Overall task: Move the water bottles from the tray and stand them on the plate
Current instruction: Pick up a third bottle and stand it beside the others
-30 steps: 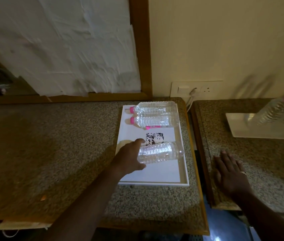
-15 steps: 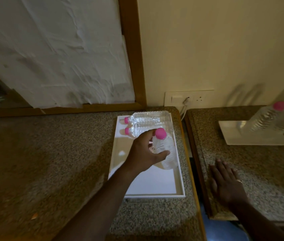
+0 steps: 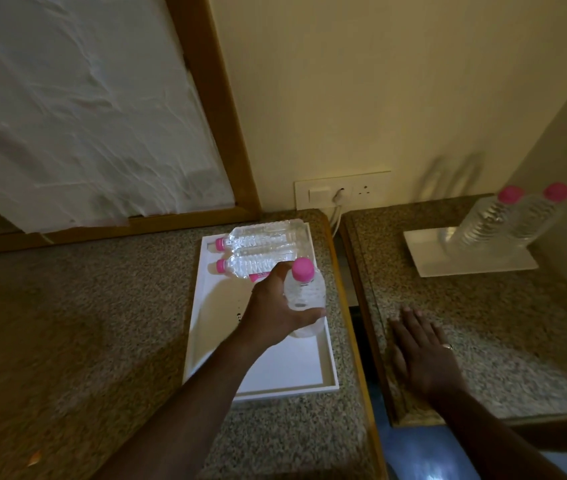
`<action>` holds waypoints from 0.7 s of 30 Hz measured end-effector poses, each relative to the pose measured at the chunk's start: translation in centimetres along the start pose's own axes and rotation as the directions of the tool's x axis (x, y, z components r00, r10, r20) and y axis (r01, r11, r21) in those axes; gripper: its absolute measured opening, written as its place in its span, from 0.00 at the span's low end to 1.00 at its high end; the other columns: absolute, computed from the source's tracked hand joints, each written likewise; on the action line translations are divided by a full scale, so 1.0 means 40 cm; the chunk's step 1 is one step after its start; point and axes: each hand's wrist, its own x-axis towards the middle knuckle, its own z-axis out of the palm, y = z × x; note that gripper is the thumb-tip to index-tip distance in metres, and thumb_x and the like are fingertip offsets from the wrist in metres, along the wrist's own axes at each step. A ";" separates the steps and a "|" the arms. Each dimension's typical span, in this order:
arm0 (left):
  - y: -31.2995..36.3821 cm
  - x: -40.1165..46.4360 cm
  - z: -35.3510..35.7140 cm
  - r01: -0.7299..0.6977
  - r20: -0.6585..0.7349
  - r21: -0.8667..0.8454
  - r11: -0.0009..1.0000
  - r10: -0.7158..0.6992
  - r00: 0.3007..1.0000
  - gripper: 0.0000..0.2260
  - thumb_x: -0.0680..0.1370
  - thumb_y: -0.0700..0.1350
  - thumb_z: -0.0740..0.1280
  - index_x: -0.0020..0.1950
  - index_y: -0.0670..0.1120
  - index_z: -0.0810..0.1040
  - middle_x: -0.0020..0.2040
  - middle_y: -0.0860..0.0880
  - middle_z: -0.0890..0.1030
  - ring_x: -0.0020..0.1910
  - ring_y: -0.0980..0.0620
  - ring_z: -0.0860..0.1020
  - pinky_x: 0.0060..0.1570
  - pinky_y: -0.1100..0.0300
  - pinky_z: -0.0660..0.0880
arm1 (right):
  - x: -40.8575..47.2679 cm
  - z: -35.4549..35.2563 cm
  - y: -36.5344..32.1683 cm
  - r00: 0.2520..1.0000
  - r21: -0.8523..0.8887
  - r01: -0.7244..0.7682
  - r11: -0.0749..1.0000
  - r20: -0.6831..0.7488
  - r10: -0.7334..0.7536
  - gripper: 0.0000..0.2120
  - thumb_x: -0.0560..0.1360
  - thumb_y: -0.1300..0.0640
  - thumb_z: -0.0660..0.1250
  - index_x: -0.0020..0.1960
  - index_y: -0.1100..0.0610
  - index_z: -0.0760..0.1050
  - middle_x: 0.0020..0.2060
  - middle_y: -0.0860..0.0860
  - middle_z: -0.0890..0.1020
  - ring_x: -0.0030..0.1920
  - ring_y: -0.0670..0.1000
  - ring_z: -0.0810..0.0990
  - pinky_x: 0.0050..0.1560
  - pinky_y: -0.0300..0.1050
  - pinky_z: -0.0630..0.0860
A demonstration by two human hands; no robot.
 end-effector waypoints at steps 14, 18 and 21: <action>0.148 0.079 -0.015 0.009 -0.067 0.026 1.000 -0.008 0.998 0.33 0.57 0.57 0.82 0.58 0.59 0.72 0.50 0.64 0.79 0.49 0.72 0.76 0.44 0.71 0.70 | -0.013 -0.043 0.119 0.983 0.060 -0.178 0.982 -0.022 0.180 0.35 0.76 0.34 0.49 0.73 0.57 0.67 0.74 0.62 0.65 0.76 0.63 0.57 0.73 0.62 0.54; 0.228 0.165 0.089 -0.034 -0.040 -0.026 0.999 0.033 0.999 0.32 0.57 0.54 0.83 0.58 0.55 0.76 0.50 0.58 0.82 0.48 0.64 0.80 0.46 0.60 0.78 | -0.001 -0.053 0.168 0.979 0.024 -0.202 0.979 -0.021 0.203 0.36 0.77 0.32 0.47 0.73 0.56 0.67 0.75 0.62 0.64 0.76 0.63 0.56 0.73 0.60 0.52; 0.281 0.256 0.220 -0.069 0.001 -0.059 0.996 0.070 0.998 0.35 0.56 0.55 0.82 0.59 0.50 0.75 0.54 0.50 0.83 0.53 0.51 0.81 0.53 0.47 0.79 | -0.007 -0.051 0.206 0.981 0.028 -0.193 0.981 -0.021 0.194 0.34 0.78 0.32 0.46 0.74 0.53 0.66 0.76 0.59 0.63 0.76 0.62 0.55 0.73 0.58 0.50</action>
